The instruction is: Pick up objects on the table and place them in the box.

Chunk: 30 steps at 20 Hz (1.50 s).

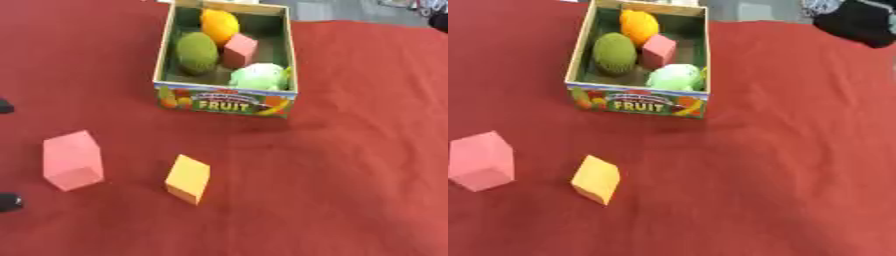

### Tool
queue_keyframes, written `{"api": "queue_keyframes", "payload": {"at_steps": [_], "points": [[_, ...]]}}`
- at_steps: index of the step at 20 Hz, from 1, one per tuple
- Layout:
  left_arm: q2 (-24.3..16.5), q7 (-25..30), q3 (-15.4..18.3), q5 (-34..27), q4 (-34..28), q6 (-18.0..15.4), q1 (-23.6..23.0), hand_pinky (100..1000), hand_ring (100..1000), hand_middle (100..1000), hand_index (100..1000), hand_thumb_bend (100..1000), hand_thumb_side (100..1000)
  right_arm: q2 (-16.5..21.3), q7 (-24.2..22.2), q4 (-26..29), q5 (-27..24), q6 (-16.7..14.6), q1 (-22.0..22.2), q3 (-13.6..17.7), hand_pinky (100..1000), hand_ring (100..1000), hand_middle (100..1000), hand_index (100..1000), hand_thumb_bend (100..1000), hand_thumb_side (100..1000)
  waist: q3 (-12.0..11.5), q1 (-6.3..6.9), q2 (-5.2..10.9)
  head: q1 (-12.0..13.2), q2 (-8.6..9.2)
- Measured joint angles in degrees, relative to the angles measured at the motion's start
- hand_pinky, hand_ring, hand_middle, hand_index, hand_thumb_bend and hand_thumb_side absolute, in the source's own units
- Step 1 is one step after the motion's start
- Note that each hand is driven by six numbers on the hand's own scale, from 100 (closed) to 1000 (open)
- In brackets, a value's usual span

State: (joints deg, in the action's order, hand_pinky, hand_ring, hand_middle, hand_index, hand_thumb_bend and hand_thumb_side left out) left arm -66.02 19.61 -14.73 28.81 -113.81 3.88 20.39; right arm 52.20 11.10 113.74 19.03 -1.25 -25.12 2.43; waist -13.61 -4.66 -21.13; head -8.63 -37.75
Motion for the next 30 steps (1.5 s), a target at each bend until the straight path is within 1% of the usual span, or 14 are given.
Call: {"api": "queue_keyframes", "payload": {"at_steps": [3, 9, 12, 15, 20, 22, 24, 25, 30], "points": [[0.19, 1.37, -1.18, -0.75, 0.0, 0.31, 2.44, 986, 942, 869, 949, 743, 778, -0.03, -0.14, 0.0, -0.01, 0.14, -0.01, -0.01, 849, 837, 761, 880, 100, 412, 0.14, 0.02, 0.0, 0.04, 0.0], [2.42, 4.94, -3.75, -2.29, 0.0, 2.03, 7.13, 984, 944, 869, 948, 745, 766, -0.55, -0.37, 0.0, -0.08, 0.34, -0.05, -0.05, 848, 836, 760, 879, 100, 421, 0.4, 0.31, 0.0, 0.33, -0.02], [3.76, 7.28, -5.0, -3.23, 0.0, 3.86, 8.88, 986, 944, 863, 941, 761, 759, -0.64, -0.44, 0.0, -0.22, 0.38, -0.05, -0.09, 848, 835, 760, 878, 100, 427, 0.67, 0.33, 0.0, 0.45, -0.1], [4.88, 9.52, -5.85, -3.94, 0.0, 6.04, 9.75, 982, 941, 848, 933, 785, 763, -1.01, -0.54, 0.0, -0.32, 0.47, -0.05, -0.32, 848, 835, 759, 878, 100, 432, 0.79, 0.43, 0.0, 0.47, -0.47], [6.28, 12.81, -6.88, -4.81, 0.0, 9.42, 11.09, 975, 933, 821, 923, 813, 765, -1.19, -0.64, 0.0, -0.5, 0.61, -0.05, -0.35, 847, 834, 758, 877, 100, 439, 0.94, 0.67, 0.0, 0.49, -0.57], [6.94, 13.97, -7.2, -5.02, 0.0, 10.66, 11.55, 972, 930, 810, 922, 808, 752, -1.51, -0.63, 0.0, -0.53, 0.65, -0.05, -0.35, 846, 833, 758, 876, 100, 441, 1.01, 0.67, 0.0, 0.5, -0.66], [7.53, 15.03, -7.46, -5.03, 0.0, 12.0, 11.93, 970, 928, 808, 921, 790, 719, -1.64, -0.61, 0.0, -0.57, 0.7, -0.06, -0.36, 846, 832, 756, 875, 100, 444, 1.13, 0.67, 0.0, 0.5, -0.82], [7.75, 15.53, -7.6, -4.99, 0.02, 12.7, 11.98, 969, 929, 808, 922, 760, 680, -1.71, -0.61, 0.0, -0.58, 0.73, -0.06, -0.36, 846, 831, 756, 874, 100, 448, 1.2, 0.67, 0.0, 0.5, -0.9], [9.41, 17.19, -7.69, -4.56, 1.59, 15.01, 12.78, 968, 930, 817, 931, 706, 610, -2.1, -0.63, 0.0, -0.77, 1.0, -0.06, -0.36, 844, 830, 754, 871, 100, 460, 1.3, 0.67, 0.0, 0.5, -0.99]]}}
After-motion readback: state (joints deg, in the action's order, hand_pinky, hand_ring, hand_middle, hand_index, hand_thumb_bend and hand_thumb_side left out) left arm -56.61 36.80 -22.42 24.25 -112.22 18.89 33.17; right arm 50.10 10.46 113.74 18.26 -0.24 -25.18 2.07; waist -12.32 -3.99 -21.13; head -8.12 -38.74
